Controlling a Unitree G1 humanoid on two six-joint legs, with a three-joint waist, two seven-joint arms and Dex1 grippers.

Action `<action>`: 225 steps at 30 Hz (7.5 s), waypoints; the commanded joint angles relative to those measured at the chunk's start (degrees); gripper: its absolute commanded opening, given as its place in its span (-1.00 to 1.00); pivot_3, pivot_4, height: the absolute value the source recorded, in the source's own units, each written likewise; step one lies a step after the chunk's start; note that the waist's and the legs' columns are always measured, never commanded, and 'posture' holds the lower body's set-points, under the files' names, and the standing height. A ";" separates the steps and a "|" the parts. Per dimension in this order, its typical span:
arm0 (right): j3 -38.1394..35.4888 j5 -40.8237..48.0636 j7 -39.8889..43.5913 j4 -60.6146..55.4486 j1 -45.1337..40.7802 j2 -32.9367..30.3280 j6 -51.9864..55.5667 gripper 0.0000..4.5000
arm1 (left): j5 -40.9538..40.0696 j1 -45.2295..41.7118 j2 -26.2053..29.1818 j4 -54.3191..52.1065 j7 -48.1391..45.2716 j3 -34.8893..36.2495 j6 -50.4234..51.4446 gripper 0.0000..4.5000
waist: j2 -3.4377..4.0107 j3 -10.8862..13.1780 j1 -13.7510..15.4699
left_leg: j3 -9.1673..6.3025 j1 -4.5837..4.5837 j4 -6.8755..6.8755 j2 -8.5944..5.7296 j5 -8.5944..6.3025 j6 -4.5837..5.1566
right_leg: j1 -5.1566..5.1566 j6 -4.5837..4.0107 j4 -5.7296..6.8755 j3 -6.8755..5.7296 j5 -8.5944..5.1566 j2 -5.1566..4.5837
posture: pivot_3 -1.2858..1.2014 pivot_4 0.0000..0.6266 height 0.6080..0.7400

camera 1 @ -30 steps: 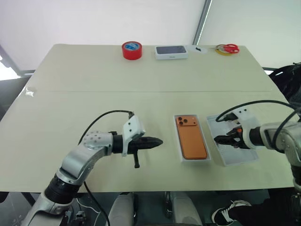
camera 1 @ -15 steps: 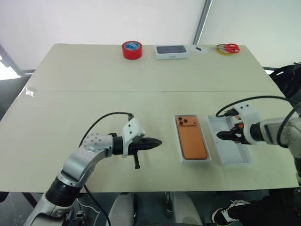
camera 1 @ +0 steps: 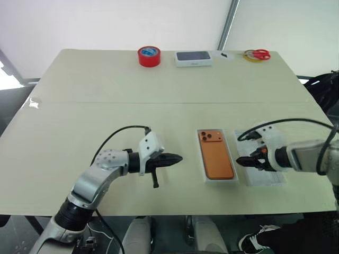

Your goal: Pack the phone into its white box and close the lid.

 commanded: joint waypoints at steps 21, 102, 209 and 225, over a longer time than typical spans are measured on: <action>-4.79 15.50 -23.75 8.10 -8.33 2.69 0.35 -0.98 | 0.16 -0.81 -0.79 -1.43 1.25 -0.17 0.03 -1.00 | 0.01 0.00 -0.11 | 0.01 0.01 -0.01 0.08 -0.01 0.01 | -0.01 0.00 0.01 0.05 0.00 0.11 | 0.03 -0.52 1.00; 13.98 -6.27 16.23 -7.18 0.49 -18.58 -33.90 -0.98 | 3.91 -7.82 -2.29 3.51 -1.49 -0.74 3.46 -1.00 | 0.28 0.12 -0.07 | 0.36 -0.13 0.02 0.38 -0.22 0.38 | -0.33 0.07 -0.08 0.31 0.06 0.37 | 0.03 -0.52 1.00; -13.97 -24.29 31.79 13.62 11.55 4.61 -58.34 -0.98 | 5.05 10.96 3.89 1.94 14.67 30.56 1.71 -1.00 | 0.27 0.06 0.08 | 0.20 0.13 0.41 0.19 -0.24 0.40 | 0.17 0.09 0.10 0.25 0.11 0.24 | 0.03 -0.52 1.00; -8.36 -29.56 37.84 25.05 4.83 3.80 -66.97 -0.98 | 4.04 14.56 0.11 -3.48 20.95 28.65 2.15 -1.00 | 0.28 0.06 0.10 | 0.21 0.14 0.41 0.16 -0.24 0.40 | 0.18 0.08 0.11 0.25 0.11 0.22 | 0.03 -0.52 1.00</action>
